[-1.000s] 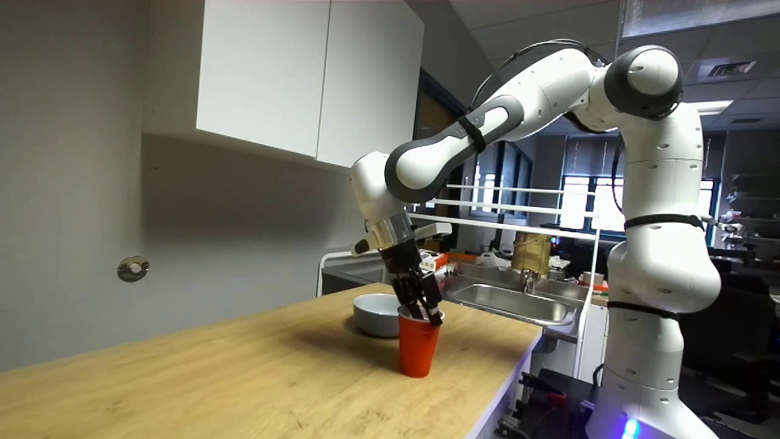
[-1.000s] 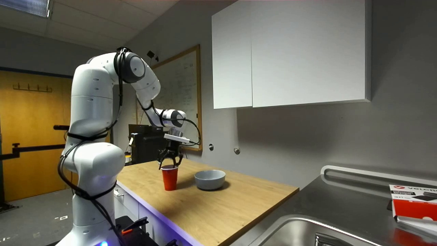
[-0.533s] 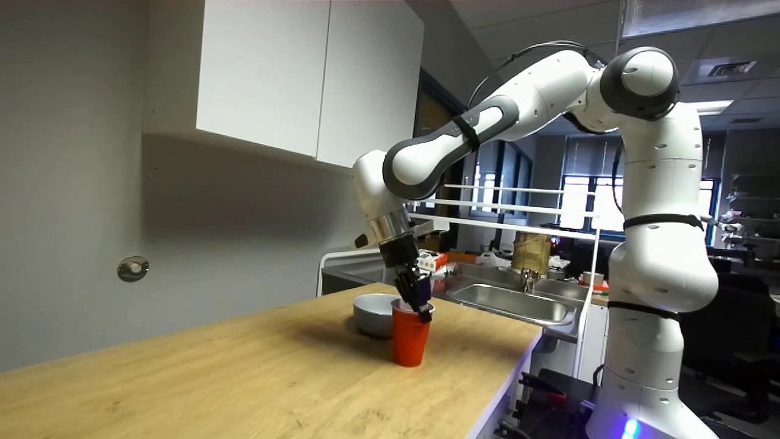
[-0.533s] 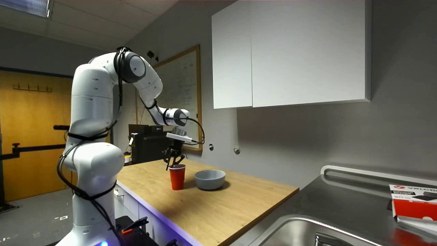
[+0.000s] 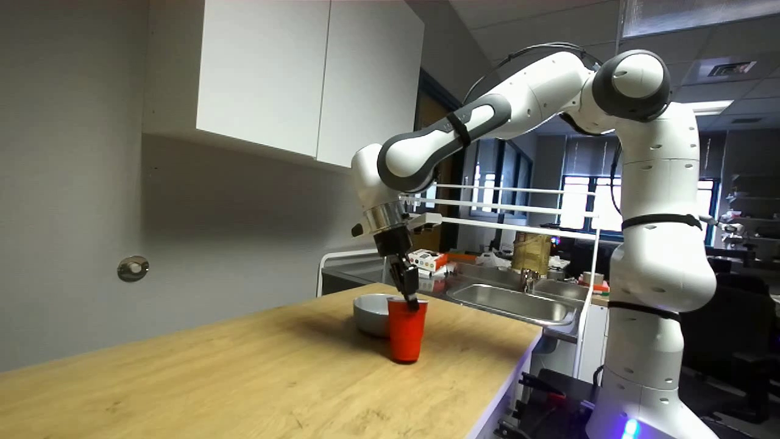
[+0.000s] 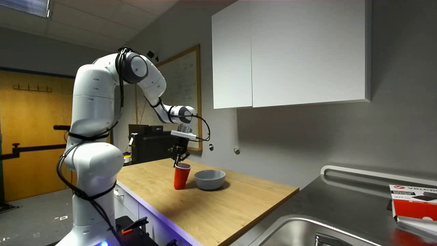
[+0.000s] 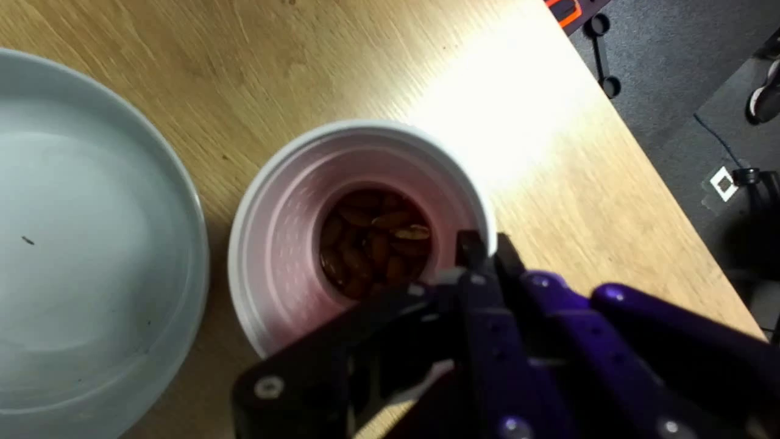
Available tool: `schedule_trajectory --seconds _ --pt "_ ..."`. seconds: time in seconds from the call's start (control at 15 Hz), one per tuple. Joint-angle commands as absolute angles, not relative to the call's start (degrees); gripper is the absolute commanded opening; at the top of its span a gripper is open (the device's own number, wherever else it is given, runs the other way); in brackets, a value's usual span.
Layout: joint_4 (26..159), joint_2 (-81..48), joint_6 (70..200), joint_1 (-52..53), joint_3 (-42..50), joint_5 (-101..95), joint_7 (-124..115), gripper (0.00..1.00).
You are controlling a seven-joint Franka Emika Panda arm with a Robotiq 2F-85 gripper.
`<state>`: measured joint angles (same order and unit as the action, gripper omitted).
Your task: Pour the things in the cup into the bowl
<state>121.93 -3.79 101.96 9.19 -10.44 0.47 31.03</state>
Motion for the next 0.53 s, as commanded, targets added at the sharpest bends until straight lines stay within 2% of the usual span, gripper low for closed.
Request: schedule_trajectory --seconds 0.0,0.47 --pt "121.45 -3.95 101.86 8.41 -9.65 -2.35 32.25 0.03" --pt "122.84 -1.2 102.49 5.2 -6.88 -2.81 40.33 0.03"
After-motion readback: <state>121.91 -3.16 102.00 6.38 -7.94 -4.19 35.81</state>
